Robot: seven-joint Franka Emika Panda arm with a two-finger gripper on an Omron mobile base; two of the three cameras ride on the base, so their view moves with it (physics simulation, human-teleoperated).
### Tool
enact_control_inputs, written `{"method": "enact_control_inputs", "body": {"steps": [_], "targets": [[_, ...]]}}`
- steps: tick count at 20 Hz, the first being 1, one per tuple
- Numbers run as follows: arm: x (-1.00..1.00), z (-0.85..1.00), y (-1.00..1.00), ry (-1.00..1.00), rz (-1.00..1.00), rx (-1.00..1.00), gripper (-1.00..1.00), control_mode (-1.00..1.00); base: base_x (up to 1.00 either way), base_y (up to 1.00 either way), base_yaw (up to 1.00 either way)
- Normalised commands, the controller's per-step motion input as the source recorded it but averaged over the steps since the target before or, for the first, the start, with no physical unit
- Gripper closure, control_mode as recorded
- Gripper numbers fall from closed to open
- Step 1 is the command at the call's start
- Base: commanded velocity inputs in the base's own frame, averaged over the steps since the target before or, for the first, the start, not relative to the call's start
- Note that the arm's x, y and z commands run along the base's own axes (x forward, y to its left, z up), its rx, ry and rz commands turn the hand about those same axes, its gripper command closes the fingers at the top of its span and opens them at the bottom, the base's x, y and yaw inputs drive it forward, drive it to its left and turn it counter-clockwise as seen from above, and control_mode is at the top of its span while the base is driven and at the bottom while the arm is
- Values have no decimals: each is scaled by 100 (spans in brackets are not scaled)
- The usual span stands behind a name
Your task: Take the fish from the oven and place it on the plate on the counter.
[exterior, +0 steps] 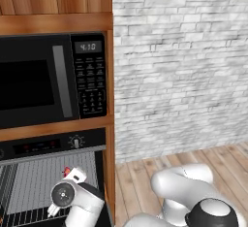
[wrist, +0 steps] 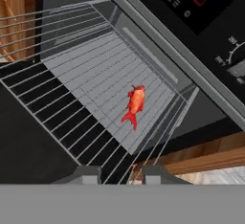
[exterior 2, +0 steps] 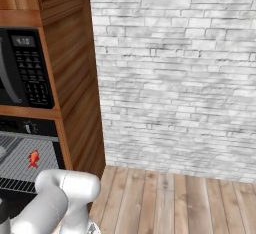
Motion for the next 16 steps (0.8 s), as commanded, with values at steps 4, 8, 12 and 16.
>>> {"method": "enact_control_inputs", "body": {"steps": [4,8,12,16], "targets": [[13,0,-32,0,-16,31,-100,-100,0,0,0],[6,0,-16,0,-14,31,-100,-100,0,0,0],[7,0,-17,0,-15,23,-100,-100,0,0,0],[35,0,-23,1,-11,19,-100,-100,0,0,0]]}}
